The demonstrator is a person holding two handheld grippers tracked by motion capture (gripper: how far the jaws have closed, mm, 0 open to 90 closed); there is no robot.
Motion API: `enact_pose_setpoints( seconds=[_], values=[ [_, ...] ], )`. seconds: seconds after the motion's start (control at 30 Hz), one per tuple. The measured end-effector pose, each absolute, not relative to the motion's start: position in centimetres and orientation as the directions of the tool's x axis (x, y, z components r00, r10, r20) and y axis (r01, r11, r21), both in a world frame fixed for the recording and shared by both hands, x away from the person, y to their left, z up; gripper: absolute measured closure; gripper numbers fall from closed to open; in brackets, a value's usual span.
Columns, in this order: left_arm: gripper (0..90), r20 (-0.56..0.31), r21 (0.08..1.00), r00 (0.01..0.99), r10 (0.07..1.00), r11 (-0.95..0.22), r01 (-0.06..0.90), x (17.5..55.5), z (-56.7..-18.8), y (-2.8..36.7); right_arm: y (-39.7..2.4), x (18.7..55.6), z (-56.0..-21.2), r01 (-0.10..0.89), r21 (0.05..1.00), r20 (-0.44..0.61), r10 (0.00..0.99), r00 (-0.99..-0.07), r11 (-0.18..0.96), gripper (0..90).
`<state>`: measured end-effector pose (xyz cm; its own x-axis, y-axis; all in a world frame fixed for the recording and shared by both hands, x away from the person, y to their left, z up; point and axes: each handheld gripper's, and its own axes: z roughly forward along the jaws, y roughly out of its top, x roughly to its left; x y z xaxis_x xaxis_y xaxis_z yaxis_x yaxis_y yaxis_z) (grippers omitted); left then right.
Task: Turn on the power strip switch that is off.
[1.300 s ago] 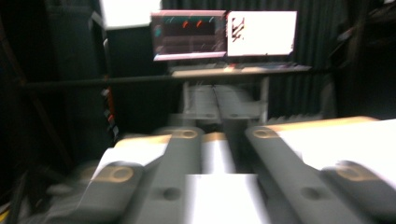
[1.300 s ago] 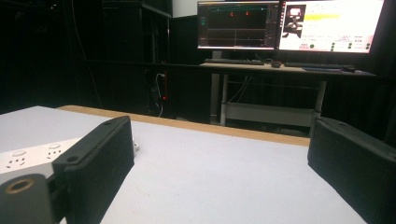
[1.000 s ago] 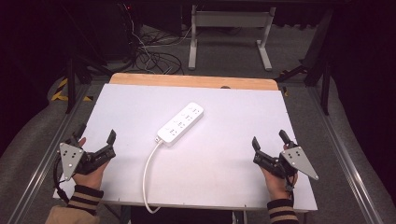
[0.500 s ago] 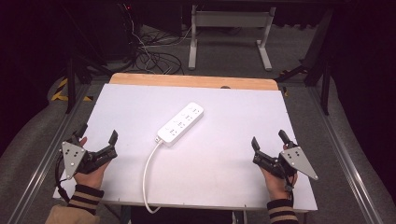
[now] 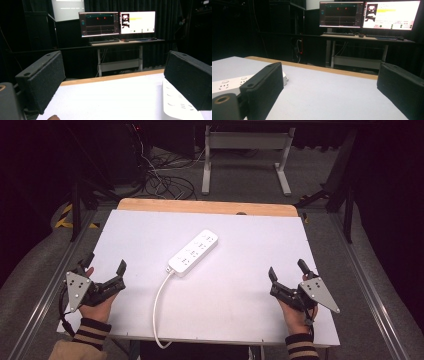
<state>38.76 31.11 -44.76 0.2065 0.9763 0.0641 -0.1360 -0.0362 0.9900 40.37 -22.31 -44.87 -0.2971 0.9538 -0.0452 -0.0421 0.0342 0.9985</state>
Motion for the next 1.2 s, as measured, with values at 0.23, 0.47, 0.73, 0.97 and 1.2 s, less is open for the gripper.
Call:
enact_pose_setpoints(
  seconds=[0.23,0.47,0.73,0.97,1.2],
  values=[
    [3.8,0.048,0.993,0.21,0.976,-0.023,-0.118,39.1,-44.92,30.97,-22.32,40.45,-44.88,-0.039,0.999,-0.043,0.954,-0.296,0.033,7.3],
    [3.9,0.053,0.992,0.212,0.976,-0.026,-0.126,38.93,-44.78,30.91,-22.35,40.24,-44.87,-0.041,0.999,-0.047,0.954,-0.296,0.036,7.3],
    [3.9,0.038,0.992,0.204,0.978,-0.011,-0.128,38.65,-44.64,31.37,-22.09,40.08,-44.88,-0.037,0.998,-0.055,0.953,-0.298,0.046,7.3],
    [3.9,0.05,0.992,0.207,0.977,-0.023,-0.127,38.62,-44.66,31.18,-21.84,40.01,-44.95,-0.031,0.998,-0.06,0.951,-0.305,0.053,7.3],
    [4.0,0.04,0.993,0.207,0.978,-0.016,-0.117,38.77,-44.75,31.3,-21.79,40.16,-44.99,-0.033,0.998,-0.064,0.95,-0.305,0.057,7.3]
  ],
)
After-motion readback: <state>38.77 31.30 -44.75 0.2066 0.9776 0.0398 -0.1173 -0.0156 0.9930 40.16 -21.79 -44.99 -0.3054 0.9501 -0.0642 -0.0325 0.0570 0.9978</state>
